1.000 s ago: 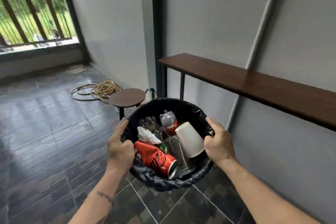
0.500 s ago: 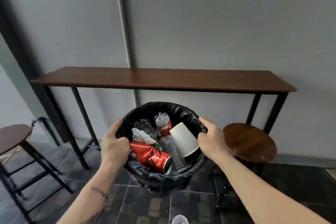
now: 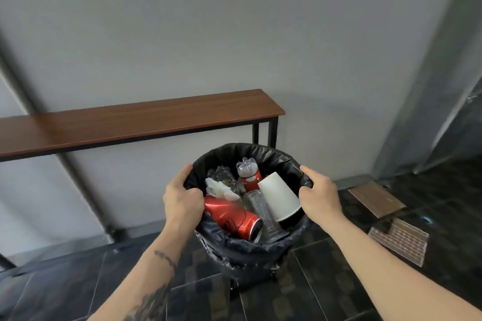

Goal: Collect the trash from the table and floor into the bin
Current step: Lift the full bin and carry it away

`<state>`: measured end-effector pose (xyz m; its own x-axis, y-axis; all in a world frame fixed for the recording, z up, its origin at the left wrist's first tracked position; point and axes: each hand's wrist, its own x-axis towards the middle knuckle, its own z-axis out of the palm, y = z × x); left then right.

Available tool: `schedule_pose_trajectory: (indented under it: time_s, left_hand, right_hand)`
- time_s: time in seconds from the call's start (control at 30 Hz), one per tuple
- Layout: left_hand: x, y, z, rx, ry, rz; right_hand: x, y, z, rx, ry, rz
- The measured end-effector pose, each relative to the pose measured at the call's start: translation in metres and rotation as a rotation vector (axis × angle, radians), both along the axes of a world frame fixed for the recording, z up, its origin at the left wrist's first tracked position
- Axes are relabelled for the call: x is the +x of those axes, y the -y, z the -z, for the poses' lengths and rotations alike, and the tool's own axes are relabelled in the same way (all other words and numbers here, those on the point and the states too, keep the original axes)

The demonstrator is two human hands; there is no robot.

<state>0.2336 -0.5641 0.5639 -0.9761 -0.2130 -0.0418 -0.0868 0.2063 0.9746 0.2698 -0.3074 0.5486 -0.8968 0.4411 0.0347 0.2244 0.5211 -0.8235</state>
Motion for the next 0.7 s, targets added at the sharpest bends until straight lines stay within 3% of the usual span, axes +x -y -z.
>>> schedule_pose_trajectory:
  time_s: [0.47, 0.7]
  left_hand:
    - [-0.208, -0.223, 0.025, 0.028, 0.02, 0.425]
    - [-0.283, -0.319, 0.054, -0.04, -0.016, 0.477]
  right_hand:
    - [-0.122, -0.201, 0.016, 0.03, 0.011, 0.366]
    - [-0.176, -0.281, 0.035, 0.14, 0.043, 0.415]
